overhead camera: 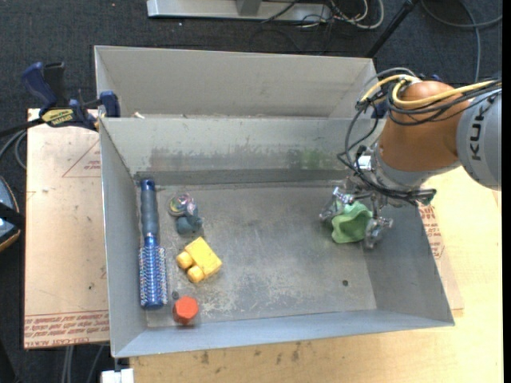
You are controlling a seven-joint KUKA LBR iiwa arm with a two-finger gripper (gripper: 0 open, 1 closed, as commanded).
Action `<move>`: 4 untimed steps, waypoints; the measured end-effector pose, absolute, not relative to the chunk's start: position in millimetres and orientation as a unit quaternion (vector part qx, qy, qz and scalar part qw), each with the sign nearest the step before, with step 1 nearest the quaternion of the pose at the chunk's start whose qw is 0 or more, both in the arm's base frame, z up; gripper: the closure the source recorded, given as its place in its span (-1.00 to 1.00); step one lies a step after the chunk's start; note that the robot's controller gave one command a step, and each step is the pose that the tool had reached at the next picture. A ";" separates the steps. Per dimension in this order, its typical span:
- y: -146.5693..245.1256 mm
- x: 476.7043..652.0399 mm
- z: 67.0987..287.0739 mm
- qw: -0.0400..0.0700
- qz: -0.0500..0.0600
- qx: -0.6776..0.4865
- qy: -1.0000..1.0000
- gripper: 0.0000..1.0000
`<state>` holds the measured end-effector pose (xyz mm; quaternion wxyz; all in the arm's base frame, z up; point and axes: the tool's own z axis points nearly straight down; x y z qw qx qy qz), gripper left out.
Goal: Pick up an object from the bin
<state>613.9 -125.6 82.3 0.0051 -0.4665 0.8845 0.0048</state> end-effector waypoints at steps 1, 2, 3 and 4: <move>-124.9 612.4 78.8 0.007 0.009 -0.508 0.861 -1.00; -124.1 613.6 81.3 0.008 0.010 -0.507 0.862 1.00; -122.0 615.9 134.2 0.004 -0.001 -0.507 0.862 1.00; -120.9 618.0 190.1 0.004 -0.002 -0.506 0.863 1.00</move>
Offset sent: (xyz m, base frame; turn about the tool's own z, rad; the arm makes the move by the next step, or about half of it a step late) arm -0.0091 -0.0281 -0.0123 -0.1367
